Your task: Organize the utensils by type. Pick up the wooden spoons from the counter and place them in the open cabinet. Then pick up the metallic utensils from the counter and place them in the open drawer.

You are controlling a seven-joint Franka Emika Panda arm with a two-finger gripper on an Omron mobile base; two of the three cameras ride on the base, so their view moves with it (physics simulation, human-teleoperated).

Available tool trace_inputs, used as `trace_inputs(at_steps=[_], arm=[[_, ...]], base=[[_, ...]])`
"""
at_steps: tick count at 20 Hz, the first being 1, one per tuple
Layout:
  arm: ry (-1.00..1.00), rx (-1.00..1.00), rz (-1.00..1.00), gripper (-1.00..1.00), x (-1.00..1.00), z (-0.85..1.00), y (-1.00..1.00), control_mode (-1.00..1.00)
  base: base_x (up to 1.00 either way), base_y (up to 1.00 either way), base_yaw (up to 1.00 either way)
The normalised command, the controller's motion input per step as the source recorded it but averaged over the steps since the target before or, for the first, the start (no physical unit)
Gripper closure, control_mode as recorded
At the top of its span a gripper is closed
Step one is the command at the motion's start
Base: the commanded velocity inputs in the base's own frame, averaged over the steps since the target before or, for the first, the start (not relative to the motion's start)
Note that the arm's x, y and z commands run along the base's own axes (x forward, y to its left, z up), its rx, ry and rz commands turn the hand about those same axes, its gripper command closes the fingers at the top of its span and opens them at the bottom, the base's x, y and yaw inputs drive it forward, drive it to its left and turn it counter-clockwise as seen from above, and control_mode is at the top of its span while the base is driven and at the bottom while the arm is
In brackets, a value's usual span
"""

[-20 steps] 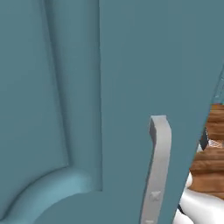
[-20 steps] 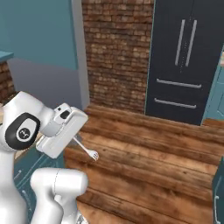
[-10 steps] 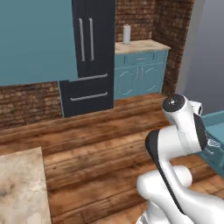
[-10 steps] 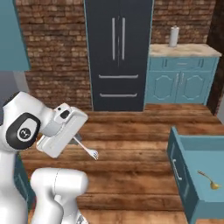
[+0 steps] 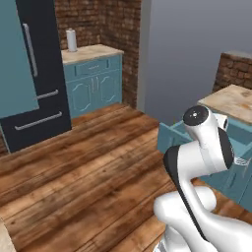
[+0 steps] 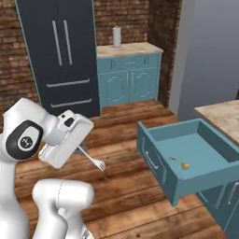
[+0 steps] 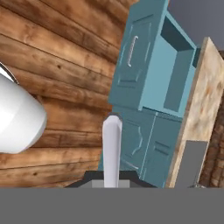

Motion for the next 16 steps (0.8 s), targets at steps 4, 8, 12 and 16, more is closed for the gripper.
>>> trace_inputs(at_steps=[4, 8, 12, 16], arm=[[0.00, 0.00, 0.00, 1.00, 0.00, 0.00, 0.00, 1.00], [0.00, 0.00, 0.00, 1.00, 0.00, 0.00, 0.00, 1.00], [0.00, 0.00, 0.00, 1.00, 0.00, 0.00, 0.00, 1.00], [0.00, 0.00, 0.00, 1.00, 0.00, 0.00, 0.00, 1.00]], base=[[0.55, 0.00, -0.48], [0.73, 0.06, -0.45], [0.79, 0.28, -0.39], [0.58, 0.50, -0.36]])
